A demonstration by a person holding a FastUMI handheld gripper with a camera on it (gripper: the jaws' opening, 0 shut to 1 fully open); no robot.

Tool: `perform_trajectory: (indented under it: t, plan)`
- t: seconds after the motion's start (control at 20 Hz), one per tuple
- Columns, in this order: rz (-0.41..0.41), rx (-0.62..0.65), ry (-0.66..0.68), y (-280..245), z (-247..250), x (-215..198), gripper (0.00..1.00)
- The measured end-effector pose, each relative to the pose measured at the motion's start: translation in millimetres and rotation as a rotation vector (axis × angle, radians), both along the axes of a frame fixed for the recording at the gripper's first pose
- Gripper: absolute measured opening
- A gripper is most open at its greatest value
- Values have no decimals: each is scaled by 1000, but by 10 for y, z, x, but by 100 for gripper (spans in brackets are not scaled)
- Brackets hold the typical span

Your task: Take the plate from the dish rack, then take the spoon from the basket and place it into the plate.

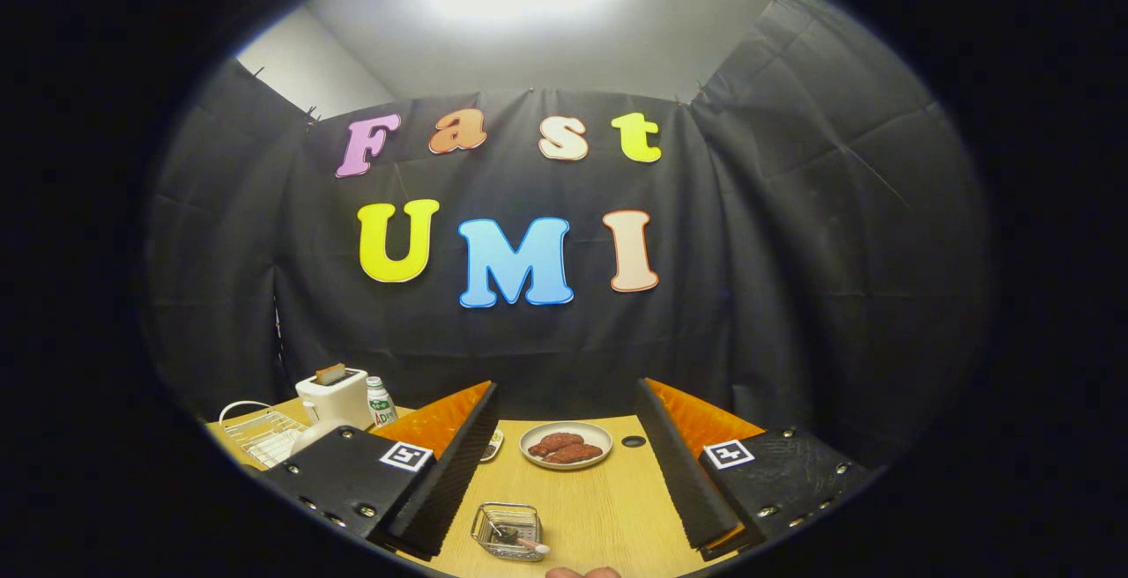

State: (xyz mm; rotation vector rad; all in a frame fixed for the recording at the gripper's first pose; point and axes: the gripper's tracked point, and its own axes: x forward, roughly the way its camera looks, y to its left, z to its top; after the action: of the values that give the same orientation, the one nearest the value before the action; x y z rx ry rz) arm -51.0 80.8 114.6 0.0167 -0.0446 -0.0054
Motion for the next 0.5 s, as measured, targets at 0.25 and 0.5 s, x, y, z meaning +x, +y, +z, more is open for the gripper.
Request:
perform_trajectory:
  t: [0.25,0.5]
  plan:
    - [-5,-26,-14,309,238,-21,96]
    - [44,-46,16,793,313,40,96]
